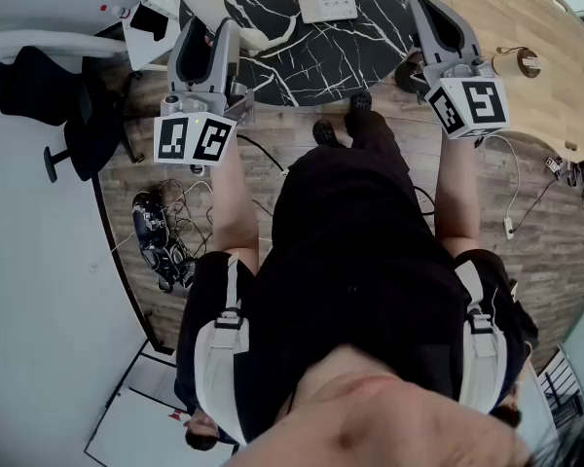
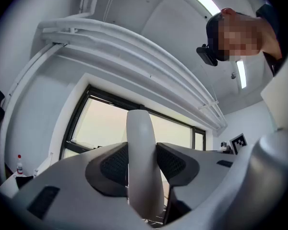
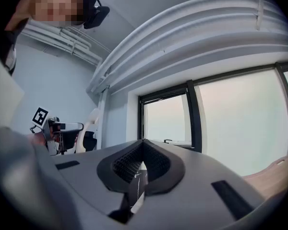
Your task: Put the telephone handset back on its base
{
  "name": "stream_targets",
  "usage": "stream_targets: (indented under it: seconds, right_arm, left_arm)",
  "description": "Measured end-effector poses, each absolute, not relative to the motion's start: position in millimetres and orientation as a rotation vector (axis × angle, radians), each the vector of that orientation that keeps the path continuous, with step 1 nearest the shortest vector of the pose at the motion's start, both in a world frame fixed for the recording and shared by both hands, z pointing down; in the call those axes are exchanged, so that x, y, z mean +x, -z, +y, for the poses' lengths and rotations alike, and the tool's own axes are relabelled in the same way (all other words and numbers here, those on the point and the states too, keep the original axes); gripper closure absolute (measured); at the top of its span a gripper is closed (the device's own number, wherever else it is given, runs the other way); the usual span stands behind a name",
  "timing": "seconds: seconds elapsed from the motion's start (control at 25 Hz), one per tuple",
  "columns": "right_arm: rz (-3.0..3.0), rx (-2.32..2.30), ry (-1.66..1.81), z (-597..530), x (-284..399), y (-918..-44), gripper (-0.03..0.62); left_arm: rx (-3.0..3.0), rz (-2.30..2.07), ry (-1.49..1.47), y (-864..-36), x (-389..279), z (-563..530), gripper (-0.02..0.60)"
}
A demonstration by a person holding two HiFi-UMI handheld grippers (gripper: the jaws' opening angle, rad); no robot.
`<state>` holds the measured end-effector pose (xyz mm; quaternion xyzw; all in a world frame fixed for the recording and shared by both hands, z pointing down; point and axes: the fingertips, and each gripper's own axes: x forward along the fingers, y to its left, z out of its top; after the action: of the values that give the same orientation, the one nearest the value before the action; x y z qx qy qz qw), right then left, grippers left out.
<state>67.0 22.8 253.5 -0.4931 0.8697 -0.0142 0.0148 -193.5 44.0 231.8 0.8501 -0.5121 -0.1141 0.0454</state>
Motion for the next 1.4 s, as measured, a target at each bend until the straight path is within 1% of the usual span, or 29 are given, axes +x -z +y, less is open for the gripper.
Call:
stream_targets:
  seconds: [0.8,1.4]
  right_arm:
    - [2.706,-1.531,0.071,28,50,-258,0.565]
    - [2.716,-1.539,0.127,17,55,-277,0.565]
  left_arm:
    - [2.586,-1.523,0.29,-246,-193,35,0.385]
    - [2.572,-1.493,0.201,-269,-173,19,0.385]
